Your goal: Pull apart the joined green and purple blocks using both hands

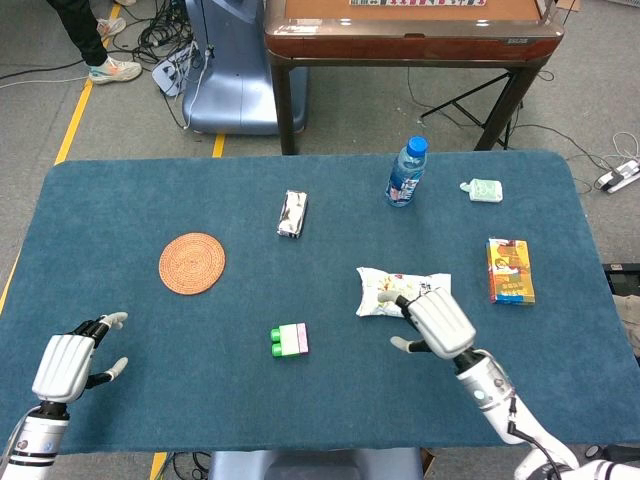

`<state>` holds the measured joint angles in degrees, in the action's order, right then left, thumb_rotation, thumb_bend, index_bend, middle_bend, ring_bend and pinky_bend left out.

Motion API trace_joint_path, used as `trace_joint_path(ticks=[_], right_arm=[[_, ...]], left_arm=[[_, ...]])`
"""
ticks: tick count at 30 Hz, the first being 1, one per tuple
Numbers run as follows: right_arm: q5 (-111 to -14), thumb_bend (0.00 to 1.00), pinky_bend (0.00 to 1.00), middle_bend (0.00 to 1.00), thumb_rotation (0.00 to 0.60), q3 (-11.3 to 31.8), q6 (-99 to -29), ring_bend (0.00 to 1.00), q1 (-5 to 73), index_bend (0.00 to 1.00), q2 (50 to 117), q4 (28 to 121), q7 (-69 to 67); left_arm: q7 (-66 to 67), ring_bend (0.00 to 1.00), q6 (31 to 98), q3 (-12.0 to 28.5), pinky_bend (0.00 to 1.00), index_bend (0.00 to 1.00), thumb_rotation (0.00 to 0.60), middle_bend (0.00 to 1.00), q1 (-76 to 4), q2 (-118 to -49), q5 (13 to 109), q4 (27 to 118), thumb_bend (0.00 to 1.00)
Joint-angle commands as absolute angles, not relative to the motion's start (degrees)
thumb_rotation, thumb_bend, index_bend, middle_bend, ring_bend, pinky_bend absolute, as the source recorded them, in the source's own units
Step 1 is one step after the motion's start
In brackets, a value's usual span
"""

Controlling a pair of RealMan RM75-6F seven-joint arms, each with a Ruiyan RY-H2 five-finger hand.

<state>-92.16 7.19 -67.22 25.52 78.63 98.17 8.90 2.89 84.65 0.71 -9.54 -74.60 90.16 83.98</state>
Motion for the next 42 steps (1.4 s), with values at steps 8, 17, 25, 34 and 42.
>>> trace_joint_path(ticks=[8, 17, 25, 34, 42], right_arm=[[-86.7, 0.00, 1.00, 0.91, 0.600, 8.0, -61.0, 0.99, 30.3, 0.28, 85.9, 97.3, 16.9], [-83.8, 0.00, 1.00, 0.92, 0.600, 8.3, -58.3, 0.99, 33.5, 0.27, 91.1, 94.2, 19.5], [-82.4, 0.00, 1.00, 0.92, 0.600, 7.5, -56.7, 1.00, 35.4, 0.27, 95.2, 90.6, 21.2], [-81.6, 0.00, 1.00, 0.93, 0.600, 7.3, -55.4, 1.00, 37.6, 0.27, 99.5, 87.1, 21.7], [-79.6, 0.00, 1.00, 0.93, 0.600, 8.5, -54.5, 1.00, 39.6, 0.27, 102.6, 84.1, 22.4]], left_arm=[[3.2, 0.41, 84.3, 0.9, 0.69, 0.31, 0.600, 0.38, -10.4, -74.5, 91.2, 84.3, 0.23], [4.2, 0.42, 83.6, 0.8, 0.69, 0.31, 0.600, 0.38, -10.9, -74.4, 91.4, 84.7, 0.23], [4.2, 0.42, 83.6, 0.8, 0.69, 0.31, 0.600, 0.38, -10.9, -74.2, 91.3, 85.0, 0.23], [3.9, 0.42, 83.1, 0.1, 0.69, 0.31, 0.600, 0.38, -10.8, -75.1, 91.5, 84.1, 0.23], [3.1, 0.42, 83.3, 0.0, 0.69, 0.31, 0.600, 0.38, -10.6, -75.4, 91.4, 83.5, 0.23]])
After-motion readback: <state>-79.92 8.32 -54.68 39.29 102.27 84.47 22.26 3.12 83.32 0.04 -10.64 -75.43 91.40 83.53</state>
